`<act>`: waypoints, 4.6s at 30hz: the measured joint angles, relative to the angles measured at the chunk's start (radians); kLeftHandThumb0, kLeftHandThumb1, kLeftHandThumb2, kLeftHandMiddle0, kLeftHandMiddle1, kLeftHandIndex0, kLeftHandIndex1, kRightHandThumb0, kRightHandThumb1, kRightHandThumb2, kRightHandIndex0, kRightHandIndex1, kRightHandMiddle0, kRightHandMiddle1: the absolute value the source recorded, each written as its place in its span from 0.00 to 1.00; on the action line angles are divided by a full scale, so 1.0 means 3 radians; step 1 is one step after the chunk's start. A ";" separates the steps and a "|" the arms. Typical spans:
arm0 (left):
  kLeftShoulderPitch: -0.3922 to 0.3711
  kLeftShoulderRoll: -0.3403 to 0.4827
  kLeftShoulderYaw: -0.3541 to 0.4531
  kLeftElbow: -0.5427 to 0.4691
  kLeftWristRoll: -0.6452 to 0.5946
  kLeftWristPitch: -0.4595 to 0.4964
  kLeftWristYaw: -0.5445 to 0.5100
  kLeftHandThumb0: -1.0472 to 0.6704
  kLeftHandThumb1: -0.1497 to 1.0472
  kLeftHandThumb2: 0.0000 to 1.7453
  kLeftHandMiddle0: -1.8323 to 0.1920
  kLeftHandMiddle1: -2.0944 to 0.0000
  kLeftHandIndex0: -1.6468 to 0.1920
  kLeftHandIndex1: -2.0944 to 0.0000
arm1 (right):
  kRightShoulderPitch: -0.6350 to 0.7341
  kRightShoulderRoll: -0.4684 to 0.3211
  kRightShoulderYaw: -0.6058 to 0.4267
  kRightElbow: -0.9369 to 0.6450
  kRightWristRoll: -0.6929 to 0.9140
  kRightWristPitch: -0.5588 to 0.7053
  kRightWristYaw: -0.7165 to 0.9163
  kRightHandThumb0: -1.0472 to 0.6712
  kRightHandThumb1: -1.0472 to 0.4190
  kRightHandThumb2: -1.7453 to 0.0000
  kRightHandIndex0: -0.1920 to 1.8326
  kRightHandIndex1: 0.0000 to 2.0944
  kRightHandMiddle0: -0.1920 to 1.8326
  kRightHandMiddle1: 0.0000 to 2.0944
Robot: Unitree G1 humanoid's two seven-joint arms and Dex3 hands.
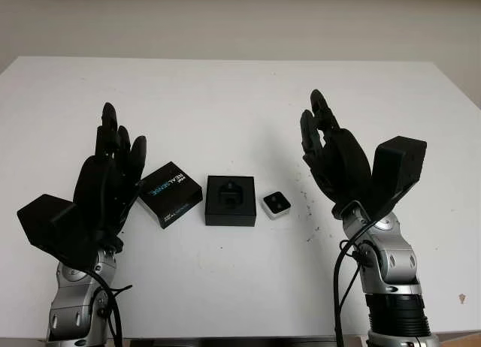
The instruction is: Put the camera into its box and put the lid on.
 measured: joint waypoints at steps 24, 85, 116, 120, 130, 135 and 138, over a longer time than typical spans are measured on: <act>-0.0026 0.0012 -0.0014 0.0066 0.0000 -0.0045 -0.0014 0.17 1.00 0.23 1.00 1.00 1.00 1.00 | -0.0578 -0.1127 0.0101 0.0555 -0.0349 -0.0610 0.1160 0.28 0.15 0.99 0.15 0.08 0.15 0.08; 0.0026 0.0011 0.0000 0.0068 0.0025 -0.0067 -0.0068 0.17 1.00 0.22 1.00 1.00 1.00 1.00 | -0.0691 -0.1962 0.1172 0.0748 -0.2701 -0.2258 0.1083 0.22 0.15 0.97 0.14 0.48 0.17 0.40; 0.0043 0.0022 0.0008 0.0063 0.0031 -0.0072 -0.0091 0.18 1.00 0.24 1.00 1.00 1.00 1.00 | -0.0589 -0.1923 0.1301 0.0943 -0.2732 -0.2413 0.0920 0.28 0.14 0.97 0.16 0.67 0.20 0.59; 0.0046 0.0024 0.0008 0.0063 0.0031 -0.0072 -0.0094 0.18 1.00 0.24 1.00 1.00 1.00 1.00 | -0.0590 -0.1924 0.1322 0.1034 -0.2774 -0.2482 0.0844 0.29 0.13 0.97 0.17 0.65 0.21 0.59; 0.0046 0.0023 0.0008 0.0063 0.0001 -0.0026 -0.0094 0.18 1.00 0.22 1.00 1.00 1.00 1.00 | -0.0638 -0.1922 0.1368 0.1183 -0.2835 -0.2633 0.0660 0.33 0.13 0.97 0.21 0.63 0.24 0.60; 0.0046 0.0023 0.0008 0.0064 0.0000 -0.0028 -0.0100 0.19 1.00 0.23 1.00 1.00 1.00 1.00 | -0.0670 -0.1890 0.1383 0.1310 -0.2833 -0.2705 0.0561 0.34 0.11 0.97 0.21 0.70 0.25 0.62; 0.0046 0.0023 0.0008 0.0064 0.0000 -0.0027 -0.0100 0.19 1.00 0.23 1.00 1.00 1.00 1.00 | -0.0684 -0.1876 0.1388 0.1370 -0.2812 -0.2736 0.0531 0.34 0.11 0.97 0.20 0.72 0.25 0.63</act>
